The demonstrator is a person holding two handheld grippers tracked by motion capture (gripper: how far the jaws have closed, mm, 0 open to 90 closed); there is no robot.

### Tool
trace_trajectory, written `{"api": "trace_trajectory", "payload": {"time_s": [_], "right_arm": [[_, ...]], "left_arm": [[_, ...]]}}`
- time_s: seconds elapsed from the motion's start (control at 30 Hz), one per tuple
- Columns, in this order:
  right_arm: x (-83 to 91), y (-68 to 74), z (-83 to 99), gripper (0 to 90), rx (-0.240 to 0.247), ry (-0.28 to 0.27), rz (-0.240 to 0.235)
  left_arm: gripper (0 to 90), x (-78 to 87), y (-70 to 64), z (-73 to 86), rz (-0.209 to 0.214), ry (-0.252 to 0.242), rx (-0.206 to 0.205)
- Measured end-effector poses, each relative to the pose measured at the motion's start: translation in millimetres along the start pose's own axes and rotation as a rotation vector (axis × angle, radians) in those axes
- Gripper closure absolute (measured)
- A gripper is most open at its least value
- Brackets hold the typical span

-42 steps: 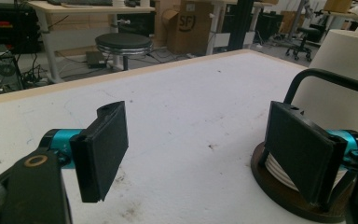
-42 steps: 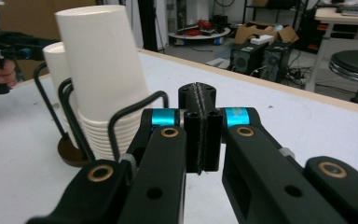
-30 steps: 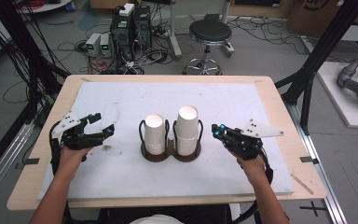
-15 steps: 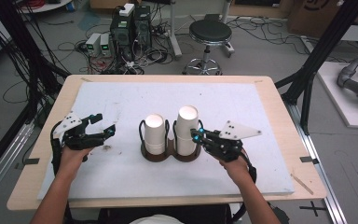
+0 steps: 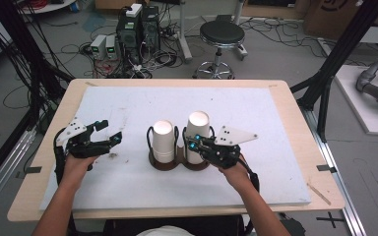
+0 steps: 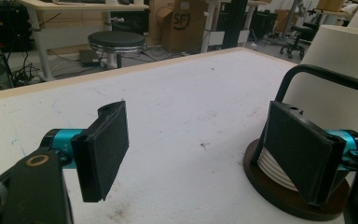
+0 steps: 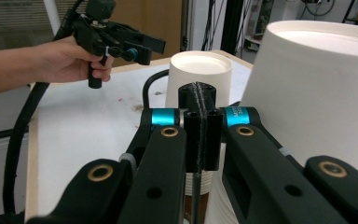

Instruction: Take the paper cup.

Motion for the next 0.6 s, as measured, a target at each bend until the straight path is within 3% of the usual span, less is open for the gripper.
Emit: {"api": "trace_trajectory", "payload": {"time_s": [0.23, 0.6], "right_arm": [[2.2, 2.7, 0.1, 90.0, -0.012, 0.002, -0.018], [-8.5, 22.1, 3.2, 90.0, 0.001, 0.024, -0.062]], "left_arm": [[22.0, 0.3, 0.5, 0.2, -0.001, 0.001, 0.001], [22.0, -0.5, -0.6, -0.3, 0.001, 0.001, -0.001]]}}
Point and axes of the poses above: each handheld gripper's, and its own axes: x roughly backward along the jaws, z roughly out of its underside, y roughly to its left, the point moved 8 cm from there along -x, roughly forward along the jaws, and after that the axes turned 10 degrees about z, right-handed, at the moved point
